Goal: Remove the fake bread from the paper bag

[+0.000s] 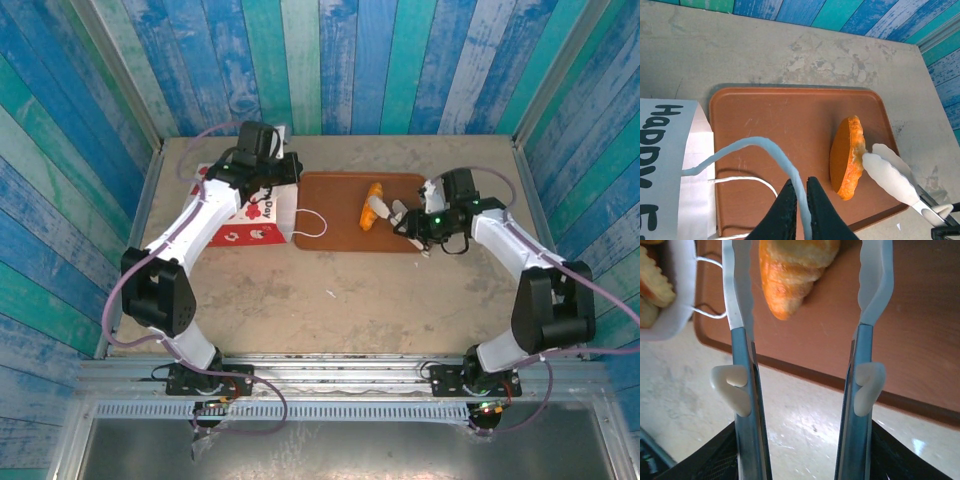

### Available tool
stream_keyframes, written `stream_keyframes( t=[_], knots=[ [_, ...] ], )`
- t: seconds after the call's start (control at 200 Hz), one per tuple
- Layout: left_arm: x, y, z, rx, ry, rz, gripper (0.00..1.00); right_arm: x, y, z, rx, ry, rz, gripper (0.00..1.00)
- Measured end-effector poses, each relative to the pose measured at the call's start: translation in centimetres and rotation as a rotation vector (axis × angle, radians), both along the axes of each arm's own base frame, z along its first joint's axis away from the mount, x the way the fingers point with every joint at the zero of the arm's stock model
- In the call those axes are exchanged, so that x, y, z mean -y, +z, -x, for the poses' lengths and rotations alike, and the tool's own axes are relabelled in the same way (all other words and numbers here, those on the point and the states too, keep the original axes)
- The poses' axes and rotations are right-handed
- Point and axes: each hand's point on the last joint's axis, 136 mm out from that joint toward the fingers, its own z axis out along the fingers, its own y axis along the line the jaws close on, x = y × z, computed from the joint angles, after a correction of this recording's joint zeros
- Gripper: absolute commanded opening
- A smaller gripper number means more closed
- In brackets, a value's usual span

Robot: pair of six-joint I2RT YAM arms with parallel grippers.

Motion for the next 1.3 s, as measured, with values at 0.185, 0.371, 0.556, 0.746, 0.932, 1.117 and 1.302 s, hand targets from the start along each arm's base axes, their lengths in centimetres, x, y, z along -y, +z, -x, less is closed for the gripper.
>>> stream_keyframes(
  t=[0.185, 0.371, 0.556, 0.746, 0.932, 1.117, 1.302],
  knots=[
    [0.0, -0.5, 0.1, -0.011, 0.005, 0.007, 0.08, -0.7, -1.7, -0.8, -0.05, -0.004, -0.049, 0.59],
    [0.0, -0.7, 0.0, -0.009, 0.007, 0.011, 0.07, -1.5, -2.7, -1.2, -0.083, 0.023, -0.084, 0.45],
    [0.1, -0.6, -0.1, -0.001, 0.012, 0.021, 0.04, -1.3, -1.4, -1.9, -0.049, 0.064, -0.029, 0.4],
    [-0.1, -0.6, 0.0, 0.007, 0.027, 0.03, 0.04, 0.0, 0.0, -1.7, -0.009, 0.096, 0.157, 0.4],
    [-0.6, 0.1, 0.0, 0.03, 0.05, 0.02, 0.06, 2.5, 1.4, -1.1, 0.012, 0.11, 0.443, 0.41],
    [-0.8, 0.2, 0.0, 0.034, 0.056, 0.016, 0.07, 3.0, 1.2, -0.3, 0.006, 0.159, 0.619, 0.46],
    [-0.7, 0.1, 0.0, 0.032, 0.053, 0.014, 0.07, 2.2, -0.4, 0.0, -0.026, 0.214, 0.66, 0.52]
  ],
)
